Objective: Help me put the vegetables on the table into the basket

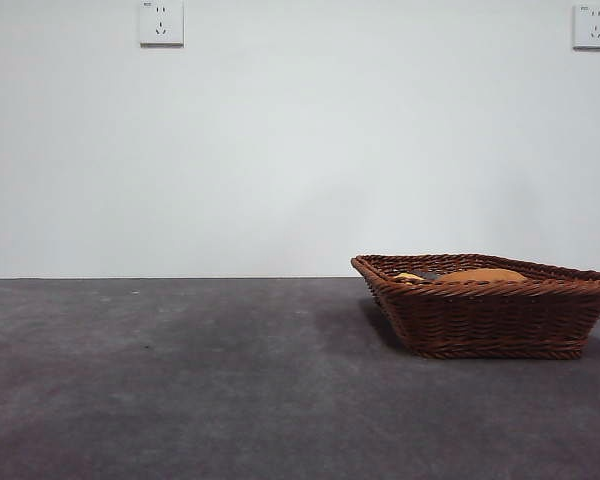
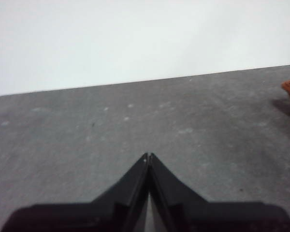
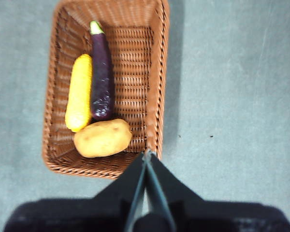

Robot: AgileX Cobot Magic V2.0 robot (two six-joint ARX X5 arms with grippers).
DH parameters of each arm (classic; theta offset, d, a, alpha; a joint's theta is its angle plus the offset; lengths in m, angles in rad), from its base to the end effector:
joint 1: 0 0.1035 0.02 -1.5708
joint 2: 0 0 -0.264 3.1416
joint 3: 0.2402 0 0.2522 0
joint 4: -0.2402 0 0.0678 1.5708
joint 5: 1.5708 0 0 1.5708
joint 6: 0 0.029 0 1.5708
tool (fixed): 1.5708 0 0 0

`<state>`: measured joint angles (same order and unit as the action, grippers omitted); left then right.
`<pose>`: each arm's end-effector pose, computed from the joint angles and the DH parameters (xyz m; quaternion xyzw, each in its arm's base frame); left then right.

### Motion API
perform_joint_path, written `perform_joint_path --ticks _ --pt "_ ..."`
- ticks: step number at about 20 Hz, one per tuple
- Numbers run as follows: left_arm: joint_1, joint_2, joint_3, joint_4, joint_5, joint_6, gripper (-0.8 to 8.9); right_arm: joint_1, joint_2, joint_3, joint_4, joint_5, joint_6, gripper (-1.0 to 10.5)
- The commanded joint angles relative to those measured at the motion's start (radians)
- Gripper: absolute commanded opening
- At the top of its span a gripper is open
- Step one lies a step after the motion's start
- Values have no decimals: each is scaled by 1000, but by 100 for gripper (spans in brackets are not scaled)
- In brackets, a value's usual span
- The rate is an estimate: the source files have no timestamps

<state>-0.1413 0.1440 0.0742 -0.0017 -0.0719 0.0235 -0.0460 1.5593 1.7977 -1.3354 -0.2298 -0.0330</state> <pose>0.1030 -0.0126 0.1772 0.0155 0.0351 -0.0351 0.9986 0.2846 -0.0065 0.3982 0.0576 0.5151 0.0868 0.8508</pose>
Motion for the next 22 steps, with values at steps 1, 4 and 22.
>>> perform_joint_path --ticks 1,4,22 --pt "45 -18 -2 -27 -3 -16 -3 0 18 -8 13 4 4 0" --pt "104 -19 -15 -64 1 -16 -3 0 22 -8 76 12 4 0" --pt "161 -128 -67 -162 158 -39 -3 0 22 -8 563 22 4 0"
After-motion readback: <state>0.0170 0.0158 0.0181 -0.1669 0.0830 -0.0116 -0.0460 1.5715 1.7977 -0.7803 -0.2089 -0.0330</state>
